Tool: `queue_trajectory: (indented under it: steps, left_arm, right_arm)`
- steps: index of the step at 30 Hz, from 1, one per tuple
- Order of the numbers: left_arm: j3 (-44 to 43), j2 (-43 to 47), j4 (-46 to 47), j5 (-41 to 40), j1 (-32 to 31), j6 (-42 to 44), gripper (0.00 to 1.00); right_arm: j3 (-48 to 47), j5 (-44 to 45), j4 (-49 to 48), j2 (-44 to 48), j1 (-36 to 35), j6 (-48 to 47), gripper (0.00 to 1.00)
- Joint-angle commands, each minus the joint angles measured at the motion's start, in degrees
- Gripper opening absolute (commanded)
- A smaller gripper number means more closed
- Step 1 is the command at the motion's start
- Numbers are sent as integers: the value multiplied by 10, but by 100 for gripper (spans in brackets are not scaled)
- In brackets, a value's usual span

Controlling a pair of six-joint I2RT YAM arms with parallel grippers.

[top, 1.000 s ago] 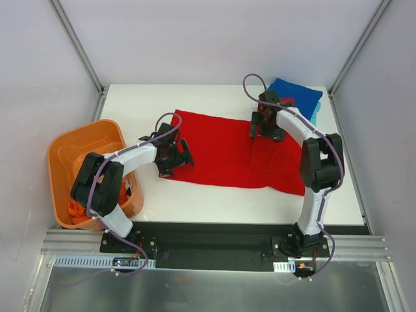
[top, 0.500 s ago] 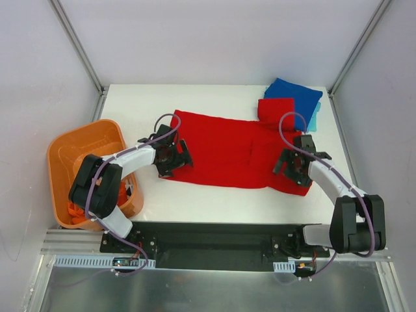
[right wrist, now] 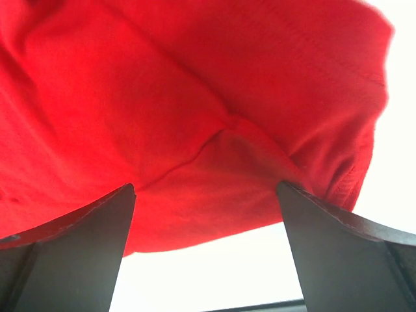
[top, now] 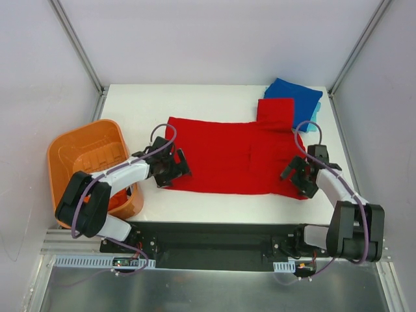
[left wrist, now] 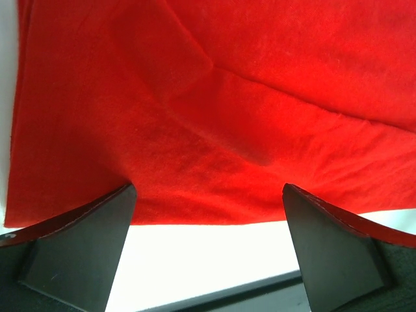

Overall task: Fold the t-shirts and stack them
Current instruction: Fold the tshirt

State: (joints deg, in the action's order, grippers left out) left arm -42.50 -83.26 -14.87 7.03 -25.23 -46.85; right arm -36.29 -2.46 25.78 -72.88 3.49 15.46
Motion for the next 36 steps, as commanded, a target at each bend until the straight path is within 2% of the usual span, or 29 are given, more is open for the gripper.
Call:
queue_trajectory:
  steps: [1,8,12,13,17,21,23,26,28,30,33,36]
  left_arm:
    - [54,32,-81,-5,-22,-29,99]
    - [95,72,-106,3,-53,-58,99]
    - [88,135,-157,-14,-90,-79,99]
    - [82,148,-167,-19,-96,-82,99]
    - [53,195,-190,-51,-97,-76,99]
    - [-21,167,-190,-82,-97,-35,99]
    - [-71,128,-189,-100,-98,-17,99]
    - [-131,60,-189,-124,-97,4,99]
    - [-168,23,-186,-137,-97,11,99]
    - [-193,-29,-183,-127,-97,16,99]
    - [-196,-82,-169,-99,-97,15,99]
    - [-176,-105,-158,-96,-97,3,99]
  right_arm:
    - [61,21,85,41,49,-6,97]
    - [91,-40,104,92,82,7,97]
    - [72,9,167,173,82,10,97]
    - [73,4,168,213,83,9,97]
    - [20,-11,185,265,73,-10,97]
    - [-49,21,183,295,32,-35,97]
    - [-75,12,158,282,-3,-51,97]
    - [-97,25,125,204,-70,-56,97]
    - [-120,92,111,121,-139,-41,97]
    - [-144,131,100,35,-173,-33,97]
    - [-160,122,79,-55,-207,-15,97]
    - [-154,116,69,-106,-222,-4,97]
